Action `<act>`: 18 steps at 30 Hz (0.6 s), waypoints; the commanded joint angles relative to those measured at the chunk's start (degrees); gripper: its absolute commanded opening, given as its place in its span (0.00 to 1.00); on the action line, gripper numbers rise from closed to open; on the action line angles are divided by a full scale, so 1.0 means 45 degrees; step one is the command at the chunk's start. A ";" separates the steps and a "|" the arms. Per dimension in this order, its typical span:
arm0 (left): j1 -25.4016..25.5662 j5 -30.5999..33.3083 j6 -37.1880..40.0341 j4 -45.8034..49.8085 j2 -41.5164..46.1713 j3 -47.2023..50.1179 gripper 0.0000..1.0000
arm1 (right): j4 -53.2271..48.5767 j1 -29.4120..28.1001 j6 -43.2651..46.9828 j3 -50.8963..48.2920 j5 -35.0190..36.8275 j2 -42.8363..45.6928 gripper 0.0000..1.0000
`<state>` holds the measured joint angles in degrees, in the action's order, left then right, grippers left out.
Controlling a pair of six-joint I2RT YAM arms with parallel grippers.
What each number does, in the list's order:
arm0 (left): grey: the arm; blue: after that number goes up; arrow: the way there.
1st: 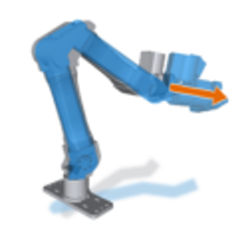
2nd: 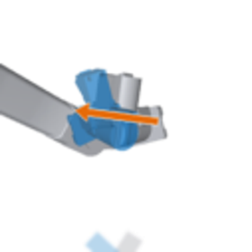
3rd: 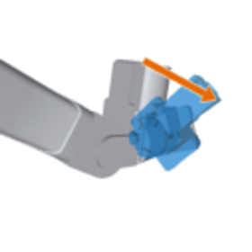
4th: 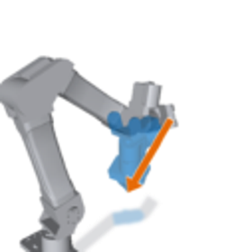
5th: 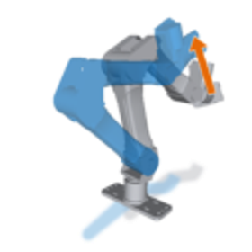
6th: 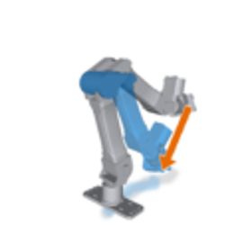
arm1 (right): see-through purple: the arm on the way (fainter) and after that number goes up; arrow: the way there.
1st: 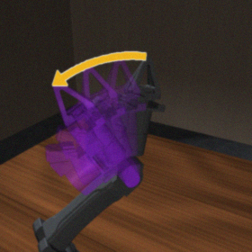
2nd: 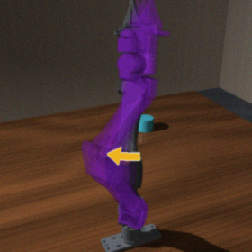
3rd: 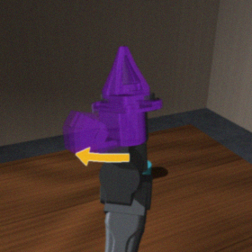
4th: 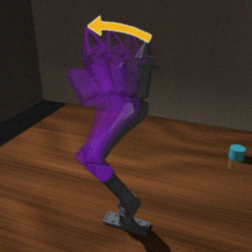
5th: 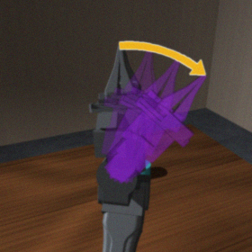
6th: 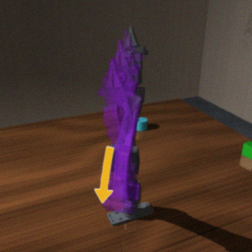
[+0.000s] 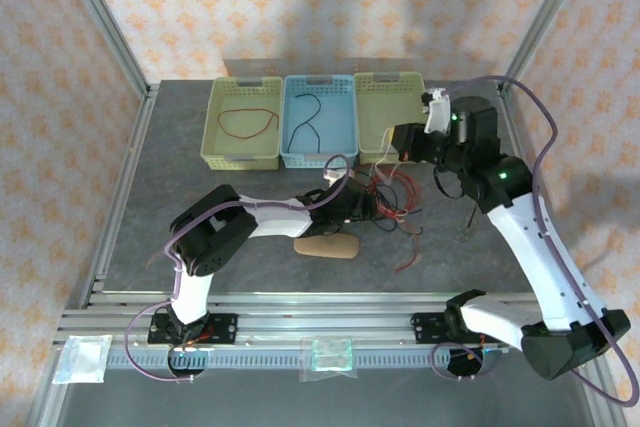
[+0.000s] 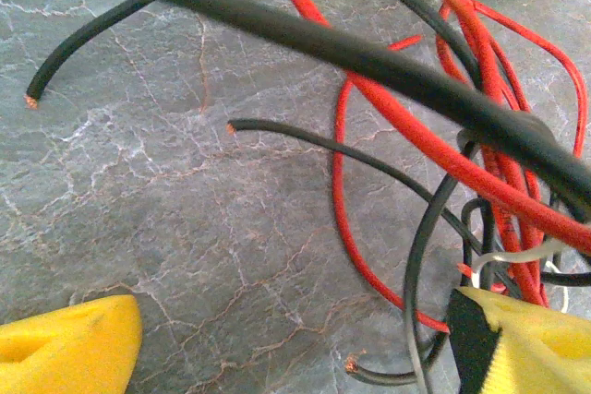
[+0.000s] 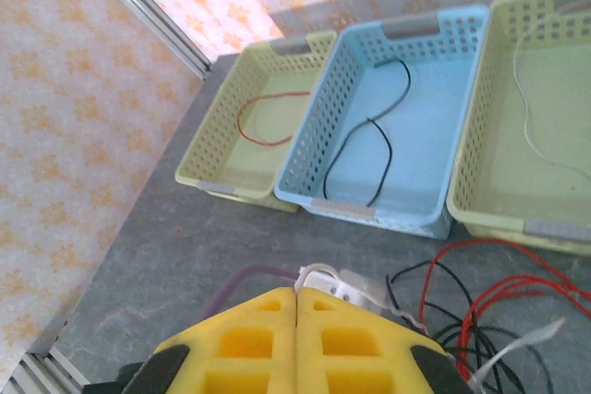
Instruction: Untangle the cables
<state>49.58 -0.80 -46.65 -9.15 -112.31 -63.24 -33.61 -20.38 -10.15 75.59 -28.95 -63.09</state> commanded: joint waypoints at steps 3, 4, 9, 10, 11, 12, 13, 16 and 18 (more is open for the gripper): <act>0.0076 0.0043 -0.0082 0.0431 -0.0667 -0.0225 0.85 | -0.0363 -0.0042 0.0432 0.1175 0.0020 0.0306 0.00; 0.0075 0.0060 -0.0081 0.0450 -0.0667 -0.0225 0.85 | -0.0381 -0.0051 0.0453 0.1360 0.0048 0.0292 0.00; 0.0085 0.0022 -0.0081 0.0444 -0.0706 -0.0214 0.85 | -0.0538 -0.0050 0.0516 0.2273 0.0080 0.0232 0.00; 0.0077 0.0021 -0.0082 0.0435 -0.0706 -0.0214 0.85 | -0.0557 -0.0049 0.0527 0.2437 0.0114 0.0232 0.00; 0.0075 0.0040 -0.0082 0.0446 -0.0705 -0.0206 0.85 | -0.0577 -0.0044 0.0539 0.2609 0.0162 0.0231 0.00; 0.0078 0.0058 -0.0082 0.0445 -0.0706 -0.0187 0.85 | -0.0612 -0.0059 0.0559 0.2817 0.0199 0.0221 0.00; 0.0075 0.0078 -0.0076 0.0451 -0.0706 -0.0168 0.85 | -0.0633 -0.0042 0.0583 0.3037 0.0234 0.0206 0.00; 0.0076 0.0081 -0.0082 0.0451 -0.0703 -0.0136 0.85 | -0.0761 -0.0044 0.0613 0.3719 0.0232 0.0086 0.00; 0.0076 0.0079 -0.0106 0.0431 -0.0730 -0.0112 0.85 | -0.0951 -0.0044 0.0738 0.4273 0.0242 -0.0062 0.00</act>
<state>49.80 -0.38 -46.65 -8.40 -112.53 -63.72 -38.11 -20.38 -8.34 90.89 -28.38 -63.24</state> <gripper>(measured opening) 0.851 0.042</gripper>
